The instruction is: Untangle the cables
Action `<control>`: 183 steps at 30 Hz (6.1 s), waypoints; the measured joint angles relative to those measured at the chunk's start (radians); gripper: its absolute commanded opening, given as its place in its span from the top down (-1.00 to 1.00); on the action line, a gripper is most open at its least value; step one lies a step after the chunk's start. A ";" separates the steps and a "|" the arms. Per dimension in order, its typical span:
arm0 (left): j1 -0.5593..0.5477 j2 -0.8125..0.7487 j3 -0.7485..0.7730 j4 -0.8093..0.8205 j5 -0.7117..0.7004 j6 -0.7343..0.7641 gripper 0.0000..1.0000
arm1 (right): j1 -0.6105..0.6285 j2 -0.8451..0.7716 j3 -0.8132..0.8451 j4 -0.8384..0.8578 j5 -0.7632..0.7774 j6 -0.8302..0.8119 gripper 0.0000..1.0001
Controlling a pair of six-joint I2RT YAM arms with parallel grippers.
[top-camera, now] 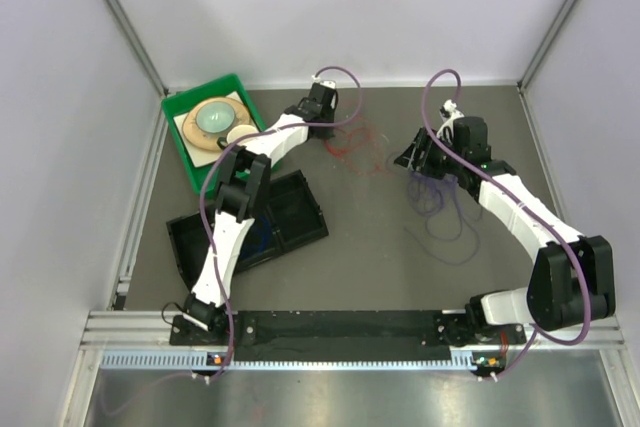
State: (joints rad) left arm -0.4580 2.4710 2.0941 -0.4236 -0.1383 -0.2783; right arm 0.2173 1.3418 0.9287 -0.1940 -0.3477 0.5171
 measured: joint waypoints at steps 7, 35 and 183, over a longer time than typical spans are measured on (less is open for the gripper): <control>-0.001 -0.110 -0.097 -0.008 0.004 -0.002 1.00 | 0.000 0.000 0.000 0.000 -0.006 0.004 -0.15; -0.092 -0.164 -0.111 -0.061 0.066 0.020 -0.91 | 0.000 -0.027 -0.021 0.002 -0.006 0.014 -0.15; 0.024 -1.472 -0.290 -0.431 -0.525 0.042 1.00 | 0.110 0.290 0.069 0.149 -0.293 0.094 -0.21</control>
State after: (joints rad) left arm -0.4335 0.9993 1.8046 -0.8543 -0.6636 -0.2363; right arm 0.3271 1.6318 0.9977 -0.0448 -0.6403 0.6113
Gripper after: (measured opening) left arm 0.017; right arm 0.605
